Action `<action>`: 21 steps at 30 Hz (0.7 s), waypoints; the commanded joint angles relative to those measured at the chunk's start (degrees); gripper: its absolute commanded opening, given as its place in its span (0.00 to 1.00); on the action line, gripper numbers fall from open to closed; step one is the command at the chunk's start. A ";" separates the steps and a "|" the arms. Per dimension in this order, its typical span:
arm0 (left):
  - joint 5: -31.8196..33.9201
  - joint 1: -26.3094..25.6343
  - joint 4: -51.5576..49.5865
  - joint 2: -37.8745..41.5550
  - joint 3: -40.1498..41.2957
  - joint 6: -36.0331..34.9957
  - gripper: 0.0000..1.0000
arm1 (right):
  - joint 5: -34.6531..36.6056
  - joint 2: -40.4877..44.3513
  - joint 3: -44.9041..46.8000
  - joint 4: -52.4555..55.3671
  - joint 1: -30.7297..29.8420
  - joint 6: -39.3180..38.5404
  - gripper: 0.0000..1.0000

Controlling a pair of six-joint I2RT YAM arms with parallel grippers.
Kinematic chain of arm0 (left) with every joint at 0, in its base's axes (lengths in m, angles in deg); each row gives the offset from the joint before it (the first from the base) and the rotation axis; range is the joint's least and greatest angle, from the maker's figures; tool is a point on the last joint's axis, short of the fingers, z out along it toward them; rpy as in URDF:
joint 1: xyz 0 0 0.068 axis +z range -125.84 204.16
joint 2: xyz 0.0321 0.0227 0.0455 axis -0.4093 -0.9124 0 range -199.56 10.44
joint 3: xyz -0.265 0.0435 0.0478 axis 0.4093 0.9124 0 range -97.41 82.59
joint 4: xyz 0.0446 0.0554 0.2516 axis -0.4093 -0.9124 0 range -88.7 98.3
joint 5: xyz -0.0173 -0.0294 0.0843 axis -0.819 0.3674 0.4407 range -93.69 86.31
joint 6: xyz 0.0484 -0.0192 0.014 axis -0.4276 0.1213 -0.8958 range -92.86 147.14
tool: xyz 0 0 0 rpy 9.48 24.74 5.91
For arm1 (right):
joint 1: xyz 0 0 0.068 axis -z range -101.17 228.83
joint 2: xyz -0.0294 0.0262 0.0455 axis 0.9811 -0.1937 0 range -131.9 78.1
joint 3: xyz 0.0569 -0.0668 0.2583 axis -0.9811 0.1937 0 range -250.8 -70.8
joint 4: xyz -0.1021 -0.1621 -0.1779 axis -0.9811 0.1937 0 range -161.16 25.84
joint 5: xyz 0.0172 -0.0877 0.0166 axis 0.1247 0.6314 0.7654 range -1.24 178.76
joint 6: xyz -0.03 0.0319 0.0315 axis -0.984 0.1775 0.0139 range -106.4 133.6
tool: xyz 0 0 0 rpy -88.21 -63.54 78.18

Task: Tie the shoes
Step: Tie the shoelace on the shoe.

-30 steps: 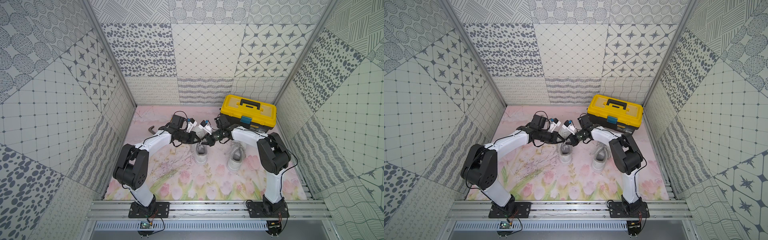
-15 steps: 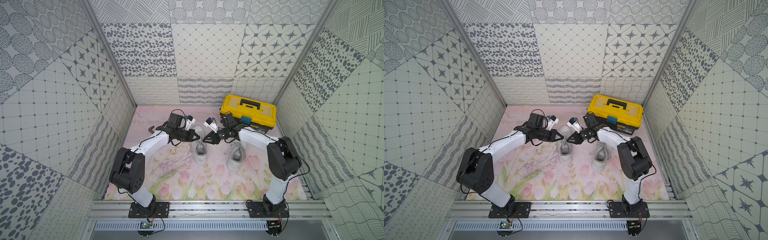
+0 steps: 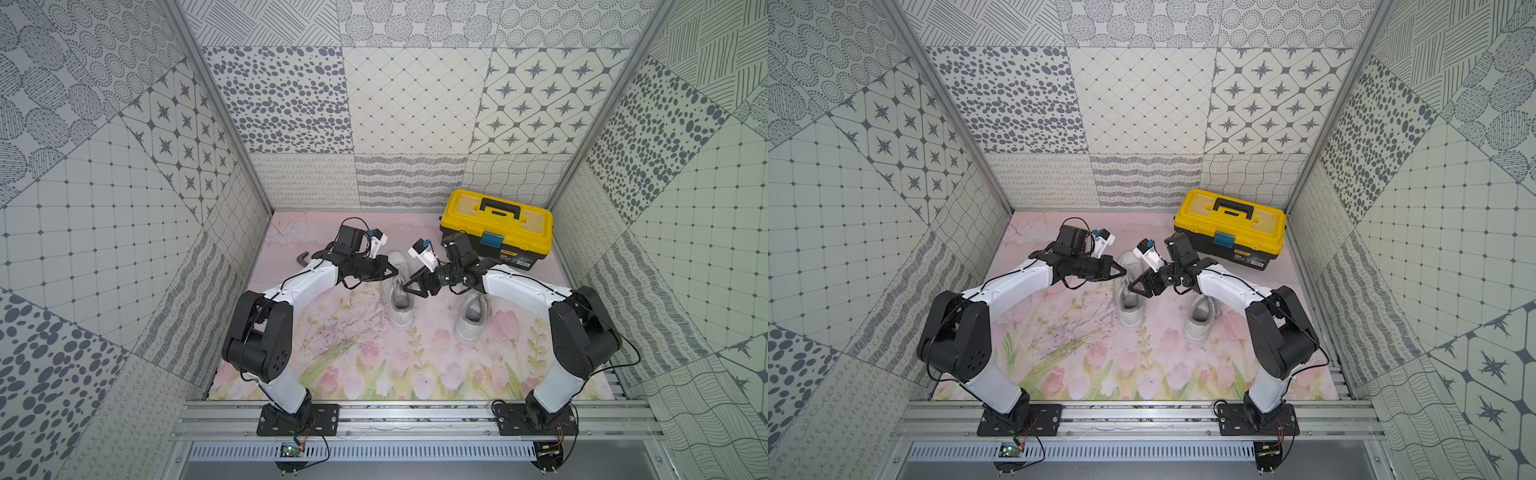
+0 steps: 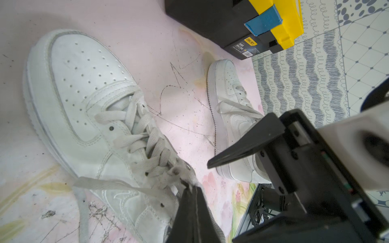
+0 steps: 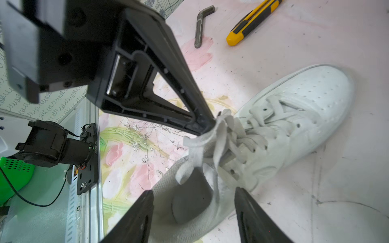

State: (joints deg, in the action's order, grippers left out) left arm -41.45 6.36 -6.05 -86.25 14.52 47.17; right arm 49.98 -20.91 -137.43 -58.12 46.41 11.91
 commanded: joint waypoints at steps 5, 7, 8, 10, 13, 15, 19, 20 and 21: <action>-0.39 0.67 2.62 -0.62 -1.36 1.15 0.00 | 0.43 -3.91 -1.95 -3.04 -1.68 2.66 0.58; -0.39 0.73 2.67 -0.70 -1.36 1.23 0.00 | -0.03 -4.78 -2.44 -2.76 -1.75 2.87 0.53; -0.32 0.69 2.64 -0.74 -1.36 1.24 0.00 | -0.15 -5.05 -2.62 -2.80 -1.86 3.09 0.51; -0.23 0.77 2.67 -0.70 -1.36 1.24 0.00 | -0.62 -5.69 -2.98 -2.89 -2.05 3.26 0.47; -0.08 0.80 2.60 -0.70 -1.45 1.23 0.00 | -0.87 -5.69 -3.33 -2.40 -2.37 3.20 0.44; 0.12 0.78 2.48 -0.75 -1.45 1.32 0.00 | -0.32 -4.92 -3.01 -2.06 -2.42 3.15 0.48; 0.23 0.78 2.30 -0.61 -1.54 1.24 0.00 | 2.15 -1.32 -1.19 -1.20 -2.47 2.91 0.53; 0.23 0.80 2.17 -0.62 -1.54 1.18 0.00 | 2.52 -0.44 -0.68 -0.98 -2.44 2.86 0.53; 0.23 0.77 2.20 -0.61 -1.54 1.17 0.00 | 2.83 0.13 -0.40 -0.60 -2.47 2.85 0.53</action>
State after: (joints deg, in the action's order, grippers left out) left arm -41.34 6.49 -5.18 -86.79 14.06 48.43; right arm 50.87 -23.90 -138.94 -58.73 44.33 14.93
